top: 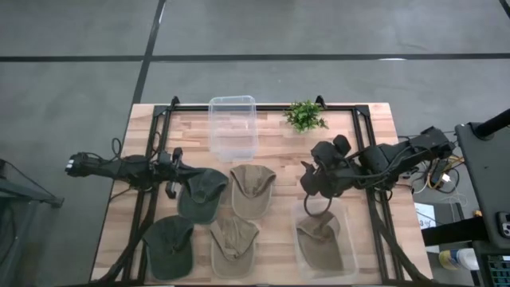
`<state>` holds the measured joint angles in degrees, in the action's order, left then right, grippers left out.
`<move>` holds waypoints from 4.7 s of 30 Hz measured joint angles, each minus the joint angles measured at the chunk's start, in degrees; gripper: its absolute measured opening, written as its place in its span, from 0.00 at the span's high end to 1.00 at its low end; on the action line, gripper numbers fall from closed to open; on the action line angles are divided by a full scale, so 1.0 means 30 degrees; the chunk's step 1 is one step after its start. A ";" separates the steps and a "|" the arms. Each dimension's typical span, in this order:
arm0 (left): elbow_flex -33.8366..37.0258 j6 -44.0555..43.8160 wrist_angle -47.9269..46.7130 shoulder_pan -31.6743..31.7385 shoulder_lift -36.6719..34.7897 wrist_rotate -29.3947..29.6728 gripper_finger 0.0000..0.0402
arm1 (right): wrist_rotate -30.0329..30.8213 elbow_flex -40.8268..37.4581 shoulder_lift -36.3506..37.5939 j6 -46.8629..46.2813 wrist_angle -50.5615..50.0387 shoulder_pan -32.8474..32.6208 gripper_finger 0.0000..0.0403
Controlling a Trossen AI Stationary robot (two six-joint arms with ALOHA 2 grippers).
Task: Pick & Place hat
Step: Put the top brown cap into the top transparent bin
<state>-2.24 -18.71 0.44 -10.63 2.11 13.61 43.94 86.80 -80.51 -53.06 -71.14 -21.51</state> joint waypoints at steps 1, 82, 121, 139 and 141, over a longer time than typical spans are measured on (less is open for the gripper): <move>-0.0007 -0.0313 0.0267 0.0007 0.0000 0.0143 1.00 | 0.0045 -0.0006 -0.0136 0.0094 -0.0019 0.0080 0.44; -1.3872 -1.6427 -0.5985 -0.0831 2.6468 -0.2281 0.62 | 0.0184 -0.0253 -0.0444 0.2237 0.0047 0.0676 0.44; -1.3886 -1.5598 -0.2999 0.0183 2.8115 -0.3435 0.97 | 0.0201 -0.0261 -0.0444 0.2239 0.0095 0.0676 0.44; -1.5147 -1.3733 -0.3867 0.0112 2.4102 -0.3218 0.98 | 0.0270 -0.0261 -0.0437 0.2254 0.0111 0.0690 0.44; -1.5345 -1.3545 -0.4554 0.0140 2.3492 -0.2536 0.98 | 0.0270 -0.0261 -0.0443 0.2254 0.0113 0.0690 0.44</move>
<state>-48.28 -59.34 -13.23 -10.21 72.58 6.00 44.75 86.02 -81.84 -46.30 -70.81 -19.44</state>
